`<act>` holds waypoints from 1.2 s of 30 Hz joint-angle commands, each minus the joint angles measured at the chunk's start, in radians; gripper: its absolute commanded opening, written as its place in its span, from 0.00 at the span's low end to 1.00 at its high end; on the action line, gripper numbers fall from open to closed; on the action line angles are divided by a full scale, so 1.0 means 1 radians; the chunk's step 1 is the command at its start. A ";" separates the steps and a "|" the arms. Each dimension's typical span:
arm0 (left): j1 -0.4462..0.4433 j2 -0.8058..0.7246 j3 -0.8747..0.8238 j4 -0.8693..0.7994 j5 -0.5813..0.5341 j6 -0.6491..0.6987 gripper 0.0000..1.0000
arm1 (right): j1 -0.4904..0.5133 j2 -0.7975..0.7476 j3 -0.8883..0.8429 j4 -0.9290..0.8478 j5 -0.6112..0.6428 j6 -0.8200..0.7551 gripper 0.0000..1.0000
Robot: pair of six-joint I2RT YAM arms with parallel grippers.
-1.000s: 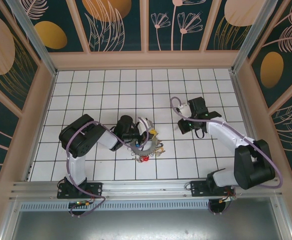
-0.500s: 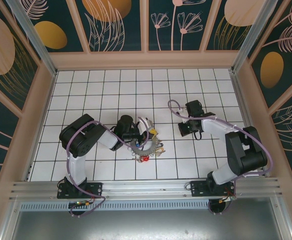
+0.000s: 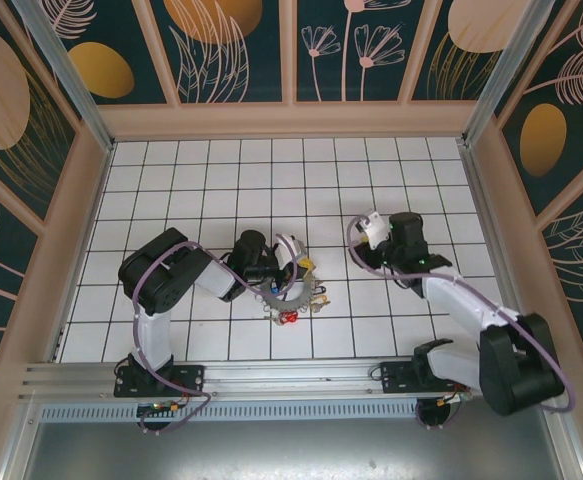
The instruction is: Put the keys on the keyring
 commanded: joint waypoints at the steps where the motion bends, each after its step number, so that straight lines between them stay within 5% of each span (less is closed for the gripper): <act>1: -0.005 0.004 0.006 0.015 0.017 -0.004 0.00 | -0.003 -0.007 -0.092 0.239 -0.297 -0.253 0.39; 6: -0.004 0.004 0.003 0.018 0.023 -0.003 0.00 | 0.000 0.213 0.040 -0.006 -0.355 -0.734 0.37; 9: -0.005 -0.004 -0.011 0.031 0.023 0.000 0.00 | 0.007 0.352 0.136 -0.089 -0.354 -0.872 0.36; 20: -0.004 0.005 -0.021 0.058 0.019 -0.004 0.00 | 0.097 0.572 0.318 -0.178 -0.348 -1.039 0.34; 30: -0.005 0.010 -0.017 0.057 0.020 -0.006 0.00 | 0.143 0.598 0.299 -0.105 -0.297 -1.063 0.34; 36: -0.004 0.013 -0.013 0.053 0.022 -0.007 0.00 | 0.154 0.614 0.314 -0.108 -0.296 -1.069 0.25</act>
